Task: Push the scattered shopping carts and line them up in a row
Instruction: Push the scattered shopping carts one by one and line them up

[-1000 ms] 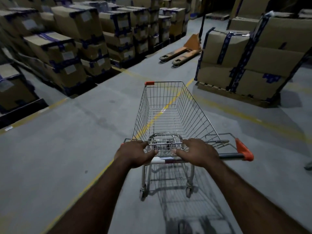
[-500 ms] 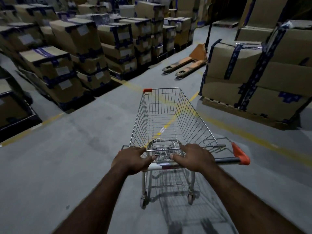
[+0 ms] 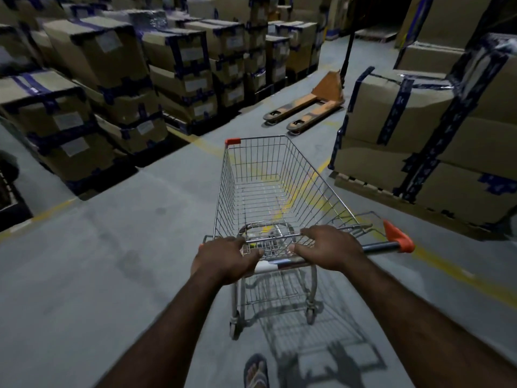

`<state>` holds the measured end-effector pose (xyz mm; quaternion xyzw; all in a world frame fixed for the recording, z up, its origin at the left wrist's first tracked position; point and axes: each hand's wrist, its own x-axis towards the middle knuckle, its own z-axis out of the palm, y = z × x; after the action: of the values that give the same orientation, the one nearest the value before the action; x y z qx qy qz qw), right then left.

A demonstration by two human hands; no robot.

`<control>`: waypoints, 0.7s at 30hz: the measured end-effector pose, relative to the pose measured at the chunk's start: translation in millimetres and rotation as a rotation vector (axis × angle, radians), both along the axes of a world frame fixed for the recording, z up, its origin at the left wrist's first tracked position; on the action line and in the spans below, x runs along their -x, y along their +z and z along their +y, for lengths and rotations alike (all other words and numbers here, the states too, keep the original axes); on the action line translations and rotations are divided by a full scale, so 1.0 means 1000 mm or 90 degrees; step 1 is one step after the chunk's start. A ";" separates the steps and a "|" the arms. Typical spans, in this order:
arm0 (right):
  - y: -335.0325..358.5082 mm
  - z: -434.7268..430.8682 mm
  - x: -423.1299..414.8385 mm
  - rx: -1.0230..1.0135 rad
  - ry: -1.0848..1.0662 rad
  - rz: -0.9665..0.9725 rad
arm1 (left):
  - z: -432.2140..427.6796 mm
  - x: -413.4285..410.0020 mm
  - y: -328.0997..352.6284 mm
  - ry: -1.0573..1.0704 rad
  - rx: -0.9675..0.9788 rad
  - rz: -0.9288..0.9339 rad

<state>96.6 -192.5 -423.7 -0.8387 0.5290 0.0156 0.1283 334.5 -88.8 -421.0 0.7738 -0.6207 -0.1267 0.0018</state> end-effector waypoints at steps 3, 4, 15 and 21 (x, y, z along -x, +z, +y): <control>0.002 -0.057 -0.009 0.001 0.004 0.003 | -0.057 -0.009 0.000 -0.005 -0.012 -0.003; 0.003 -0.076 -0.013 -0.006 0.005 0.001 | -0.074 -0.012 0.000 -0.002 -0.015 -0.003; 0.003 -0.273 -0.057 -0.014 0.029 -0.004 | -0.253 -0.051 -0.006 0.036 0.000 -0.002; -0.010 -0.393 -0.078 0.008 0.078 -0.012 | -0.347 -0.061 -0.011 0.090 0.016 -0.004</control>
<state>174.8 -585.1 -434.0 -0.8706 0.4752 0.0120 0.1267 396.0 -435.3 -431.9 0.8161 -0.5658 -0.1161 0.0184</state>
